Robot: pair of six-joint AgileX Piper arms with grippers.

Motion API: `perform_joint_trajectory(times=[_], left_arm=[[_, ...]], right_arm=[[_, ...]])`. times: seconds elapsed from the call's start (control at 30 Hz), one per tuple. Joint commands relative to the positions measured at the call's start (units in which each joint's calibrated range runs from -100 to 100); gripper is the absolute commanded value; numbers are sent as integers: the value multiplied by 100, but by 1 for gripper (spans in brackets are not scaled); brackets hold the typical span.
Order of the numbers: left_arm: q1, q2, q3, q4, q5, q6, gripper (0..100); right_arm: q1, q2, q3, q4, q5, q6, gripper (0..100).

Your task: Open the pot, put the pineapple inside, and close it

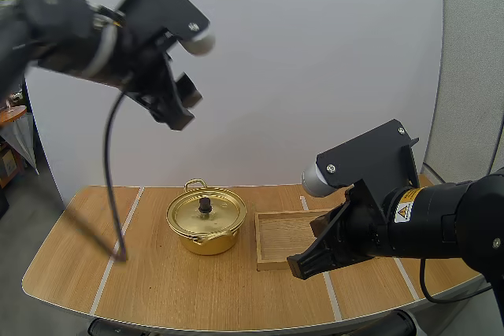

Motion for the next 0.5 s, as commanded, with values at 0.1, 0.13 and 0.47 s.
perform_joint_trajectory(times=[0.1,0.13,0.47], left_arm=[[-22,-1080,-27,-18,821,-476,100],[-22,-1196,-27,-18,923,-552,100],[-22,-2210,-27,-18,1466,-1122,100]], right_arm=[[-19,-47,9,1,-39,-44,0],[-19,-47,9,1,-39,-44,0],[-19,-47,9,1,-39,-44,0]])
